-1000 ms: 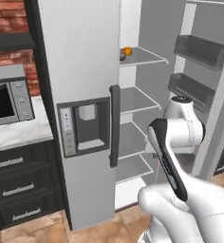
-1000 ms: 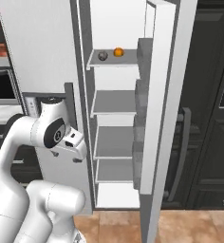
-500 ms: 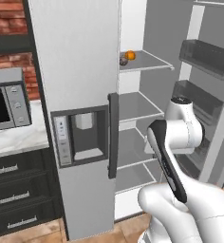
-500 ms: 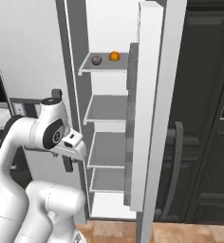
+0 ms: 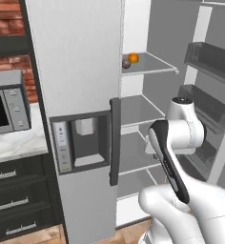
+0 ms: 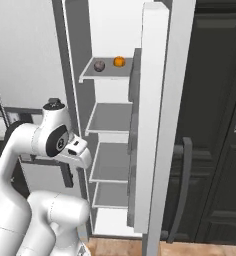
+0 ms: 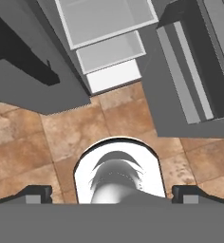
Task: Pick the egg and butter from the fridge and place them by the bowl for mixing.
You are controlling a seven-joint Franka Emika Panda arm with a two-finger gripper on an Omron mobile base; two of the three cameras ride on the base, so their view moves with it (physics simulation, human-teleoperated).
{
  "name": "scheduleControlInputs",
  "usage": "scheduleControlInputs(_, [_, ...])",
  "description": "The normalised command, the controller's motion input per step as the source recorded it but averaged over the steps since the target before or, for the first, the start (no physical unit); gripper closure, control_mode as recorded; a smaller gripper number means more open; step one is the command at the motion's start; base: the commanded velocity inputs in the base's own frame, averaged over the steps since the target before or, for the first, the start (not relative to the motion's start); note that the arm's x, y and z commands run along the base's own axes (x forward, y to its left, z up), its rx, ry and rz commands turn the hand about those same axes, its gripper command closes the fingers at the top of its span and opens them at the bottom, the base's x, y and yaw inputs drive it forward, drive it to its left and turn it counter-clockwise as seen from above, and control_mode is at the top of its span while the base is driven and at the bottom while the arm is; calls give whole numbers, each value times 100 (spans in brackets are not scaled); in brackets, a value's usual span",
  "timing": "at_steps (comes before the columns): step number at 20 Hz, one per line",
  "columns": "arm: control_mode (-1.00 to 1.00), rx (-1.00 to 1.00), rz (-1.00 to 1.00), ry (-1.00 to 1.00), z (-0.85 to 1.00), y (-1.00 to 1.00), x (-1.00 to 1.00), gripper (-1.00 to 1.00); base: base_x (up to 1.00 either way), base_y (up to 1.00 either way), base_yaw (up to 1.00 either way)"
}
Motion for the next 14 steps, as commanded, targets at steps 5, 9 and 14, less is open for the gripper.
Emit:
scheduleControlInputs(5, [100, 0, 0, 0, 0, 0, 0, -100, 36, -43, 14])
scheduleControlInputs(9, [100, 0, 0, 0, 0, 0, 0, -100, 13, -17, 8])
scheduleControlInputs(14, [100, 0, 0, 0, 0, 0, 0, -100, 27, -2, 1])
